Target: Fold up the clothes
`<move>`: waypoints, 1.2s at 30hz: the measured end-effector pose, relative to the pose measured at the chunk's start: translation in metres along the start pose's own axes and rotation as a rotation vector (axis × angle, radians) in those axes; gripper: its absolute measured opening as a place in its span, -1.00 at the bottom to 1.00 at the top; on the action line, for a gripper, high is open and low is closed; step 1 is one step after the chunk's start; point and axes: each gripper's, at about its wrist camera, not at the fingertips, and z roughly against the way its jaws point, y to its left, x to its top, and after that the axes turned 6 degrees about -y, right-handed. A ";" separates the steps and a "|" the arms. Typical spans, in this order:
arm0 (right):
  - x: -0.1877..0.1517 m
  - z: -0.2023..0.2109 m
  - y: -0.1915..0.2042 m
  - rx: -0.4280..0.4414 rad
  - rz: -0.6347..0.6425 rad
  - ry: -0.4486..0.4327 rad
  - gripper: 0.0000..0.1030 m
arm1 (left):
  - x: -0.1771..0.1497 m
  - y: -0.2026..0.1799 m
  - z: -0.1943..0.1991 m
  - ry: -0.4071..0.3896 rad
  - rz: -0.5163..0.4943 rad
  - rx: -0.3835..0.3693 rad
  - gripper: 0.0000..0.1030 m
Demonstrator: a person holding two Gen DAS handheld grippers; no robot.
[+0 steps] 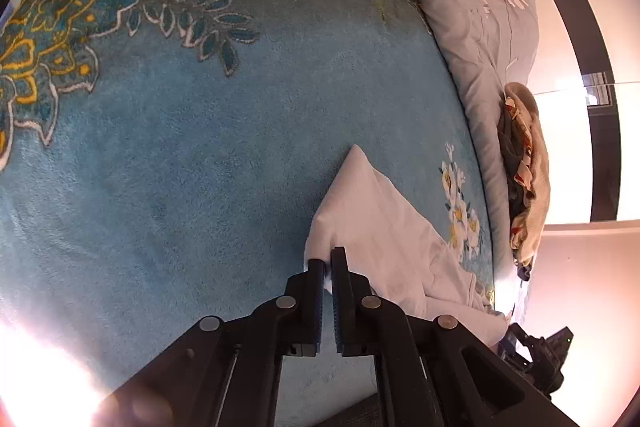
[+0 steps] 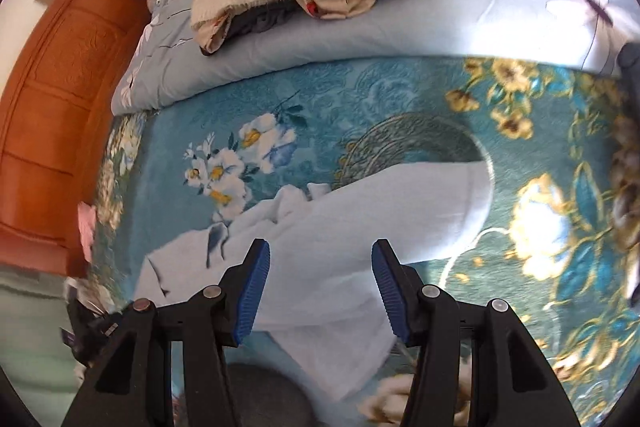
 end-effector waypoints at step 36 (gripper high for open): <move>-0.078 0.078 -0.031 -0.087 0.070 -0.039 -0.82 | 0.001 -0.132 -0.063 0.069 -0.574 0.152 0.03</move>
